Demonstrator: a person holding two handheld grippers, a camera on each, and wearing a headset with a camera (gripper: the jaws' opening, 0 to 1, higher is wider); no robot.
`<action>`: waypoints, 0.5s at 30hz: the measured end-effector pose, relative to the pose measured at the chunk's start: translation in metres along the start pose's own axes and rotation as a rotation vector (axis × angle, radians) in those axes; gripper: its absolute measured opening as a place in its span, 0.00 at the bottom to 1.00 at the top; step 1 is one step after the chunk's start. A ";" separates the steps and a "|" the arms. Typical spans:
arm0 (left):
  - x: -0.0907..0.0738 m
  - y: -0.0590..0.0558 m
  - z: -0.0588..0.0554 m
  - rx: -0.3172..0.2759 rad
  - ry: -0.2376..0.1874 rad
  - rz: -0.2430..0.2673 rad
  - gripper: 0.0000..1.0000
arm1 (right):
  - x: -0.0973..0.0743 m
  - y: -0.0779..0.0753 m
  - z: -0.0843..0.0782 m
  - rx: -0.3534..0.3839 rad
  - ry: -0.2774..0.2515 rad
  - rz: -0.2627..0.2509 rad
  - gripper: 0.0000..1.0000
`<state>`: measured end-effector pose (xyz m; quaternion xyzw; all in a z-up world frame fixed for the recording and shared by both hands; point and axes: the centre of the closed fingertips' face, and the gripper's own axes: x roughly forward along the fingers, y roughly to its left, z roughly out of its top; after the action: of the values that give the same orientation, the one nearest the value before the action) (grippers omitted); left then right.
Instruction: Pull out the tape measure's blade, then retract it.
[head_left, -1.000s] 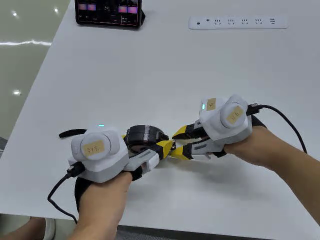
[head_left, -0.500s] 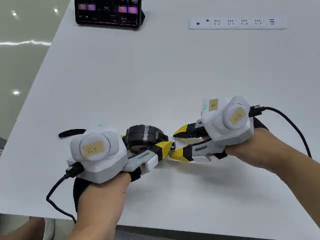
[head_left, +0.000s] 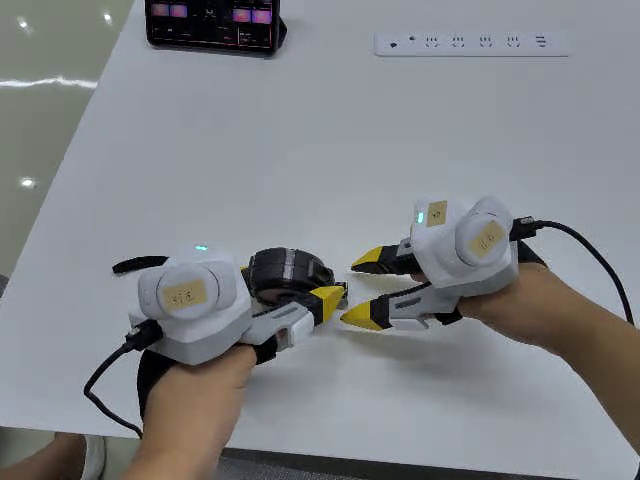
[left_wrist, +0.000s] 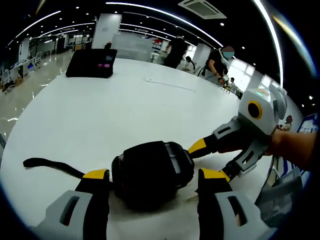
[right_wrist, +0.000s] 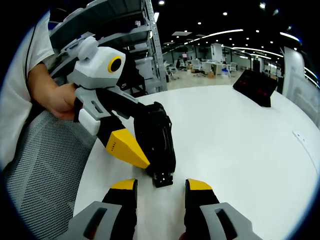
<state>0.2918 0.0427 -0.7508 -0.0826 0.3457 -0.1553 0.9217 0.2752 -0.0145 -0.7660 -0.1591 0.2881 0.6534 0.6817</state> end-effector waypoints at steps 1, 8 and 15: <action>0.000 0.000 0.000 0.001 -0.001 0.001 0.68 | 0.000 0.000 0.000 -0.001 0.000 0.000 0.35; -0.002 0.002 0.001 0.018 0.001 0.008 0.72 | -0.005 0.001 0.001 -0.004 -0.010 -0.015 0.37; -0.007 0.001 -0.001 0.088 0.026 -0.019 0.78 | -0.018 0.005 -0.004 0.008 -0.007 -0.042 0.45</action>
<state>0.2862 0.0461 -0.7474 -0.0432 0.3499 -0.1803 0.9183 0.2698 -0.0304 -0.7576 -0.1601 0.2849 0.6382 0.6971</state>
